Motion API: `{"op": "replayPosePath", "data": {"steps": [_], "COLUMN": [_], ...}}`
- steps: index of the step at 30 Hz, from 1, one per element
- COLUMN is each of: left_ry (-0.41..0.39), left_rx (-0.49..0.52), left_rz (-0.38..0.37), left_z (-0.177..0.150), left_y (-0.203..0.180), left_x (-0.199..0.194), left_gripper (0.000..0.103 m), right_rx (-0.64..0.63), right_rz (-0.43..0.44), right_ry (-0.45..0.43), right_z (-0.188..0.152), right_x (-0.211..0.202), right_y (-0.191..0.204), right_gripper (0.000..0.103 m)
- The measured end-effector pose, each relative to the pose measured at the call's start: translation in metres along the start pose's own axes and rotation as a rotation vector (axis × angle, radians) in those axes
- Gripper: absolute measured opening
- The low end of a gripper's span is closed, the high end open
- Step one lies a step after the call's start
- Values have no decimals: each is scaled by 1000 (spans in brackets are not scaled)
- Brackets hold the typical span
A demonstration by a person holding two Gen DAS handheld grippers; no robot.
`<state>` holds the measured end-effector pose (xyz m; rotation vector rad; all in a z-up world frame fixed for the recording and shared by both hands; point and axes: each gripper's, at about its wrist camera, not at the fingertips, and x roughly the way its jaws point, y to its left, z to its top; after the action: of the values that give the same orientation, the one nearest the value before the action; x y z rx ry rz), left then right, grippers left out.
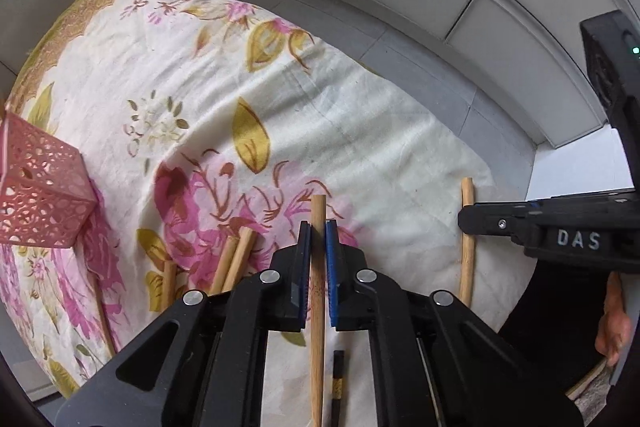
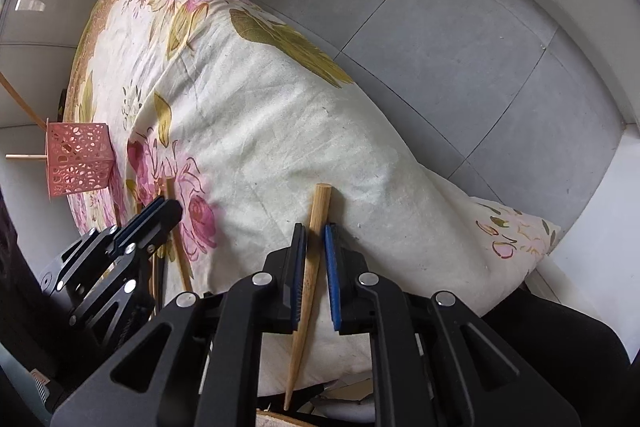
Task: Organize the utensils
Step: 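Lift both held chopsticks upright and carry them over the pink basket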
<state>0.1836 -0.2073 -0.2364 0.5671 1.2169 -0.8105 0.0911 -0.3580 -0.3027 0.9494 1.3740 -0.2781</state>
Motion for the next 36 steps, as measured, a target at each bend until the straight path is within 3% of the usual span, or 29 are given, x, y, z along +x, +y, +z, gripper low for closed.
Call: {"op": "replayPosePath", "data": {"steps": [7, 13, 18, 25, 36], "left_ry": [-206, -468, -652, -782, -997], "left_rx": [-119, -262, -378, -454, -501], "left_rz": [31, 97, 134, 190, 292], "left_z": [-23, -59, -105, -139, -133], "left_y": [42, 68, 74, 70, 70], "left_x": [-74, -144, -195, -239, -305], "left_gripper": [6, 6, 6, 6, 6], "right_rx": [-1, -243, -478, -669, -735], "right_rz": [95, 155, 184, 268, 391], "right_ry": [-105, -325, -557, -786, -969], "right_z": [-1, -33, -83, -136, -136], "right_x": [-2, -43, -94, -154, -219], "right_y": [25, 89, 128, 155, 201], "right_gripper": [8, 8, 8, 8, 8]}}
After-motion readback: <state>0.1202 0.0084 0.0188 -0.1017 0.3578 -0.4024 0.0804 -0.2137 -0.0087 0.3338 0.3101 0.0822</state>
